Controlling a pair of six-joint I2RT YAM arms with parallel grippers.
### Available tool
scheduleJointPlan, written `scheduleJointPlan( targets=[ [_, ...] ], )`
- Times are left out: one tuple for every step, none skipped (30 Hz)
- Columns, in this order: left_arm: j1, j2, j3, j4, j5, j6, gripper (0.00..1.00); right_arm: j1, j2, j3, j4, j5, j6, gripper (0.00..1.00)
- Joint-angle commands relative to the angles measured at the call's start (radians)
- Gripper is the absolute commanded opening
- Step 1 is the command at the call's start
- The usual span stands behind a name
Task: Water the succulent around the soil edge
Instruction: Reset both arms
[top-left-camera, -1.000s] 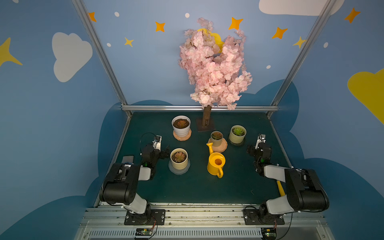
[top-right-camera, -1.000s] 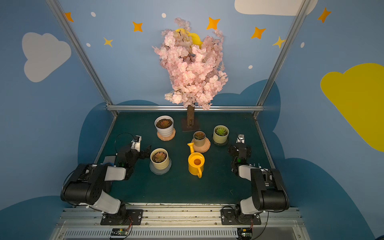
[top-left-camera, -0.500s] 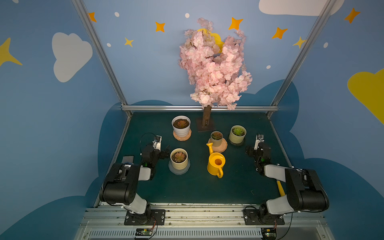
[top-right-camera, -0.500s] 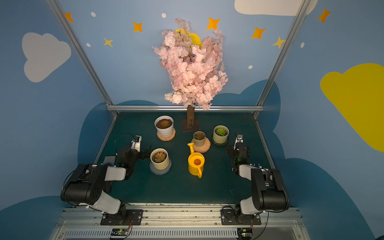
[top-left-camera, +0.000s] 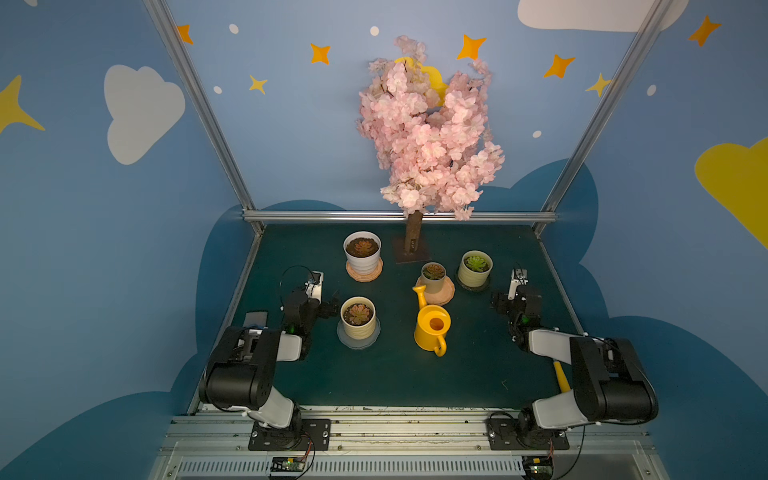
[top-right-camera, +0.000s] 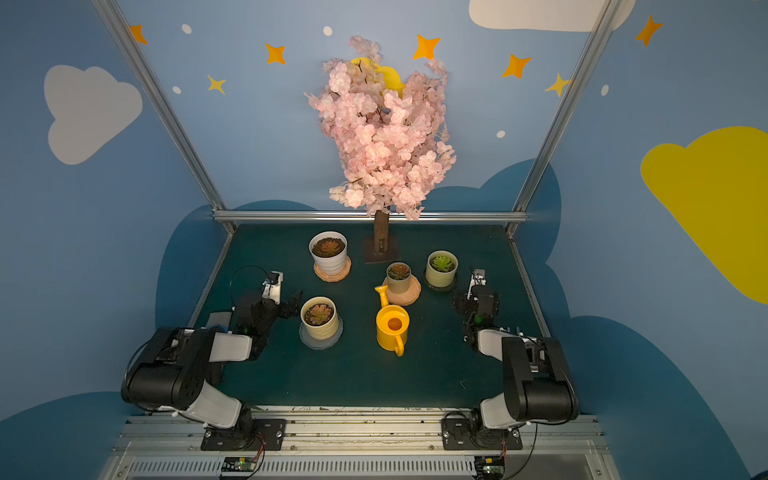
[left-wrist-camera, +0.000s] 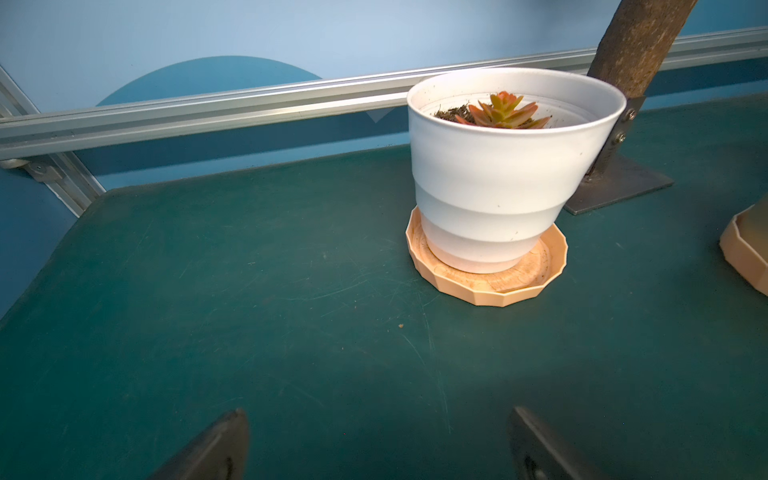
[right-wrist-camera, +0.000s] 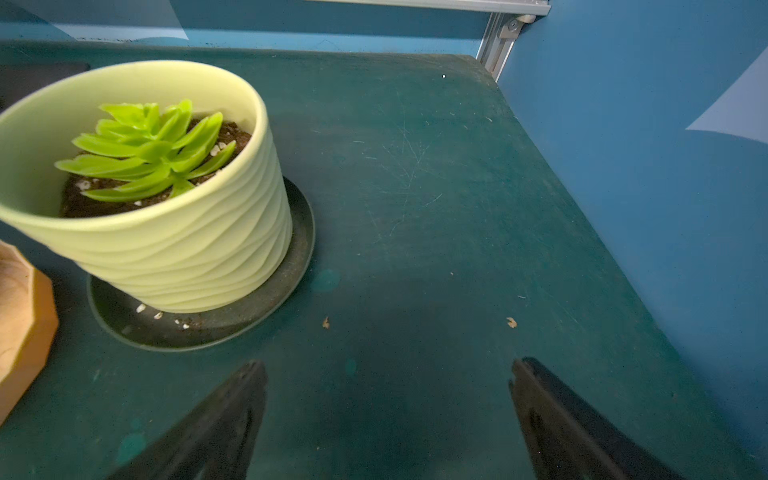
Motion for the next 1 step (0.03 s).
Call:
scheduleJointPlan(
  targets=[
    [-0.003, 0.006, 0.0, -0.007, 0.004, 0.009, 1.0, 0.001, -0.011, 0.002, -0.015, -0.003, 0.008, 0.96]
  ],
)
